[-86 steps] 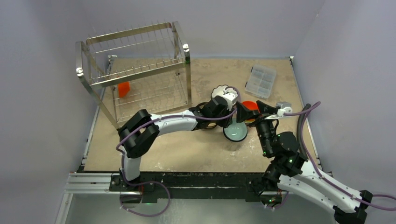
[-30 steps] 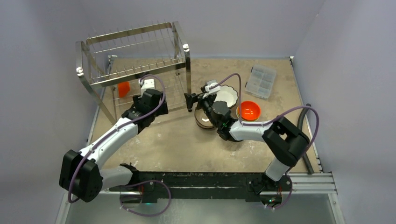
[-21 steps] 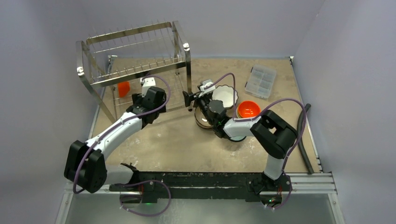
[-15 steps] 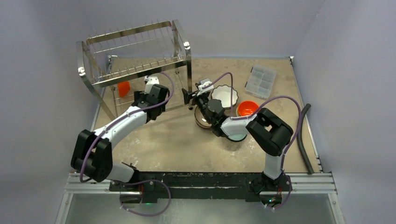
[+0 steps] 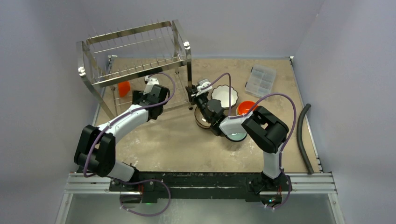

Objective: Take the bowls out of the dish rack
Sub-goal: Adjust the bowl in the dish rack.

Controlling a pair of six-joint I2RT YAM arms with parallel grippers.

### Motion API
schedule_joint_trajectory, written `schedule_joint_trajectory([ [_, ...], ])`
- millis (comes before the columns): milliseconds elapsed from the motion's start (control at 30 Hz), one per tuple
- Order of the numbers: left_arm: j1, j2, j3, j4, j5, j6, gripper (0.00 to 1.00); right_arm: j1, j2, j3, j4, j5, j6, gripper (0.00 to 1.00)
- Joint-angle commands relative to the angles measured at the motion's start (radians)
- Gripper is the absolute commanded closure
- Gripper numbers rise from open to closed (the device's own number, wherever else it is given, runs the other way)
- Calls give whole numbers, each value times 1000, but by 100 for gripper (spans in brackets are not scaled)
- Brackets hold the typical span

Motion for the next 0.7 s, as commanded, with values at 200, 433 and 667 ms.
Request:
schedule_joint_trajectory([
  [200, 9, 38, -23, 31, -113, 27, 14, -5, -50, -54, 129, 2, 13, 97],
  [433, 39, 110, -7, 75, -170, 69, 14, -5, -66, -82, 164, 35, 0, 99],
  [667, 125, 175, 54, 168, -156, 123, 14, -5, -70, -91, 181, 39, 1, 99],
])
